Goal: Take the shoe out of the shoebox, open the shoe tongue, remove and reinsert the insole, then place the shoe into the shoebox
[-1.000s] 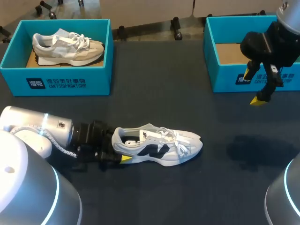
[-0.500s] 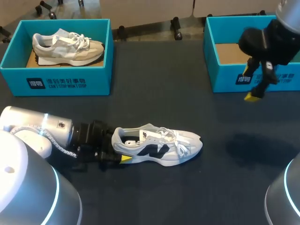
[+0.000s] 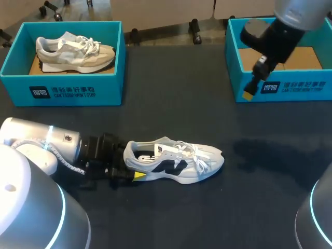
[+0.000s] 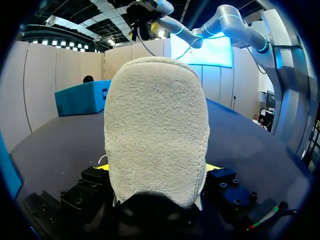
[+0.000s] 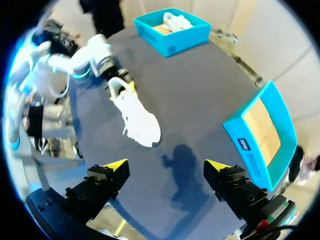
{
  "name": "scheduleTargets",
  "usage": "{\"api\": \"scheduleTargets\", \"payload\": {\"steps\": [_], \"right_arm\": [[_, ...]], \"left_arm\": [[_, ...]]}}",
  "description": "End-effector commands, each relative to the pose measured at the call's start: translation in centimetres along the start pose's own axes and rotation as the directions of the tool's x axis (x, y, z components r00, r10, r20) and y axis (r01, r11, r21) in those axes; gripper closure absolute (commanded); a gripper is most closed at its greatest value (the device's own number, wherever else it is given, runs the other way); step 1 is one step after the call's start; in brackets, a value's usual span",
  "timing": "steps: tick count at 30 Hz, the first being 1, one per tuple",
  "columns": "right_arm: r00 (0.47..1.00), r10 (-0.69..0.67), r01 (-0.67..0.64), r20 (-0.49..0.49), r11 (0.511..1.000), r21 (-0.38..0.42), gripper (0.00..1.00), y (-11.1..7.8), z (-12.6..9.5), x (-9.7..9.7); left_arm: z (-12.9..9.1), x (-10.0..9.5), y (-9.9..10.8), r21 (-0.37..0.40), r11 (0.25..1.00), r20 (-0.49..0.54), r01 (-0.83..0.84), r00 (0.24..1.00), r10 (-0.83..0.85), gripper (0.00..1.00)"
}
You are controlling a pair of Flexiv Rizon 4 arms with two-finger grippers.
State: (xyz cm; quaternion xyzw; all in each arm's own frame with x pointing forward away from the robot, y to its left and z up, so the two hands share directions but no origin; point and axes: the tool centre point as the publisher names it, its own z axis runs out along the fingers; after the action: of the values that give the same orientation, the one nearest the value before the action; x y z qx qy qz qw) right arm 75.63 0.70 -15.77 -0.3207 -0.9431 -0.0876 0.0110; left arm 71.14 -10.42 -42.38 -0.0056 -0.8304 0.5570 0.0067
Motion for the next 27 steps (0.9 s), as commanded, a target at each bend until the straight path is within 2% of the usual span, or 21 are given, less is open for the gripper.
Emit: {"api": "scheduleTargets", "payload": {"steps": [1, 5, 22, 23, 25, 26, 27], "right_arm": [[0.995, 0.101, -0.103, 0.026, 0.989, 0.101, 0.00, 2.0, 0.3, 0.7], [0.976, 0.217, -0.216, 0.005, 0.970, 0.108, 0.00, 2.2, 0.5, 1.5], [0.976, 0.217, -0.216, 0.005, 0.970, 0.108, 0.00, 2.2, 0.5, 1.5], [0.961, 0.276, -0.276, 0.009, 0.960, 0.049, 0.00, 2.2, 0.6, 1.5], [0.920, 0.383, -0.388, 0.088, 0.920, 0.054, 0.00, 2.3, 1.2, 1.4], [0.915, 0.395, -0.399, 0.079, 0.916, 0.034, 0.00, 2.4, 1.5, 1.6], [0.894, 0.433, -0.439, 0.113, 0.898, 0.035, 0.00, 2.7, 1.7, 1.8]], "left_arm": [[0.2, 0.0, 0.3, -0.005, 1.000, -0.003, 0.001, 1.000, -0.001, 1.00], [0.2, 0.0, 0.3, -0.005, 1.000, -0.003, 0.001, 1.000, -0.001, 1.00], [0.2, 0.0, 0.3, -0.005, 1.000, -0.003, 0.001, 1.000, -0.001, 1.00], [0.2, 0.0, 0.3, -0.005, 1.000, -0.003, 0.001, 1.000, -0.001, 1.00], [0.2, 0.0, 0.3, -0.005, 1.000, -0.003, 0.001, 1.000, -0.001, 1.00], [0.2, 0.0, 0.3, -0.005, 1.000, -0.003, 0.001, 1.000, -0.001, 1.00], [0.2, 0.0, 0.3, -0.005, 1.000, -0.003, 0.001, 1.000, -0.001, 1.00]]}}
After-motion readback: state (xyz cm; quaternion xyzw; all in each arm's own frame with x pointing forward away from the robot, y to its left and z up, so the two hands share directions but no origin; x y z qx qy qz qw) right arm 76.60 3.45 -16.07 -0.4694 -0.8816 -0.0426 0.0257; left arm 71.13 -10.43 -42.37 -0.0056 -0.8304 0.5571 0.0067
